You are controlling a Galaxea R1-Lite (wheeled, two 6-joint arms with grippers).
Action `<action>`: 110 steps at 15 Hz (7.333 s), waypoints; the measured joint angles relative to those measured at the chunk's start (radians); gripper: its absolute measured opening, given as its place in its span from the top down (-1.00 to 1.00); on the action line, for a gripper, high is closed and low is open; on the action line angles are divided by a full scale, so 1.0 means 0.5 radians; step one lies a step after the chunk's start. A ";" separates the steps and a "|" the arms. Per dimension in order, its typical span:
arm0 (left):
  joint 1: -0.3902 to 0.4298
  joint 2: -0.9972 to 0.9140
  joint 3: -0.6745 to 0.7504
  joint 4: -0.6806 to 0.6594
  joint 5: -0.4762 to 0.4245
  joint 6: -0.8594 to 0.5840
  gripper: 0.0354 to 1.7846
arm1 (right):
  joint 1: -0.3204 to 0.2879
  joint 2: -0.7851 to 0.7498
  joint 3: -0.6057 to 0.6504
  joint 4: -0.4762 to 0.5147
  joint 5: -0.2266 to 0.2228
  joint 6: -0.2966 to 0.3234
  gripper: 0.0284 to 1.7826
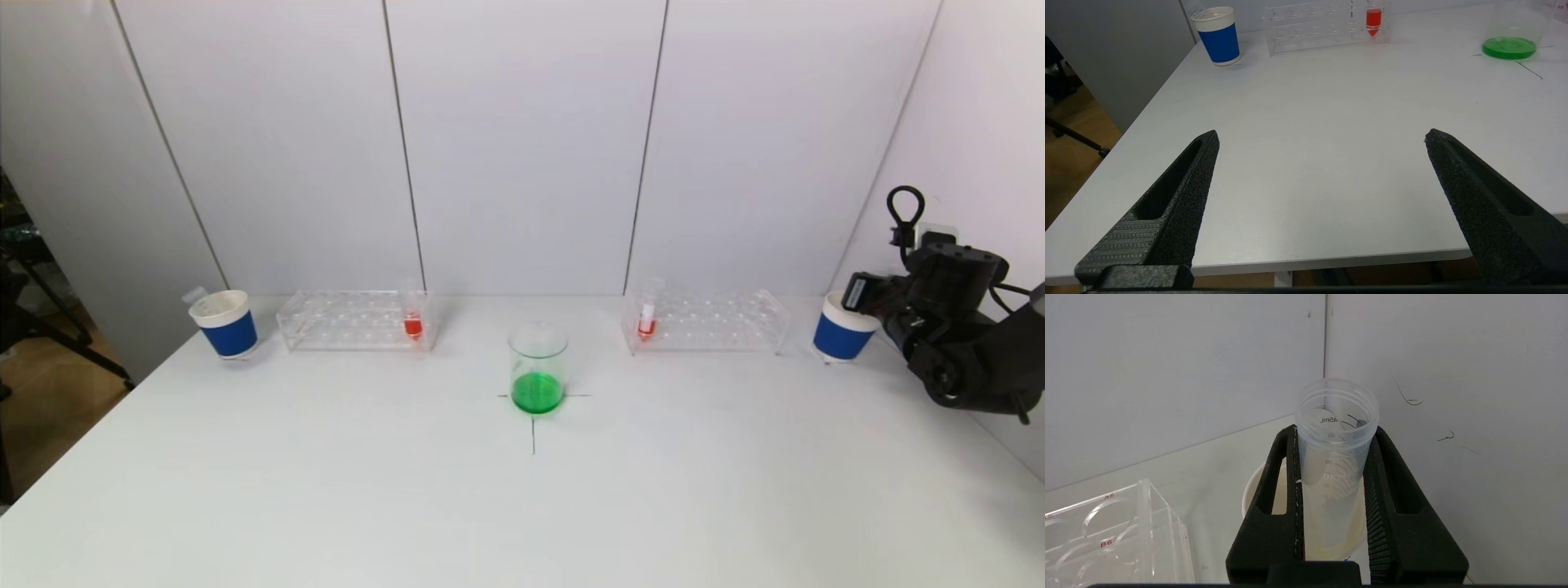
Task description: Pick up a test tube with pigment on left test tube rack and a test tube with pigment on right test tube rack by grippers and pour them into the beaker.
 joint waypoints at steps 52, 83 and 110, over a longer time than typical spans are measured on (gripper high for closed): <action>0.000 0.000 0.000 0.000 -0.001 0.000 -0.98 | 0.202 -0.237 0.413 -0.656 -0.032 -0.457 -0.99; 0.000 0.000 0.000 0.000 -0.001 0.000 -0.98 | 0.543 -2.821 2.027 0.265 -0.059 -0.389 -0.99; 0.000 0.000 0.000 0.001 0.000 0.000 -0.98 | 0.404 -4.490 2.097 2.130 0.518 -0.216 -0.99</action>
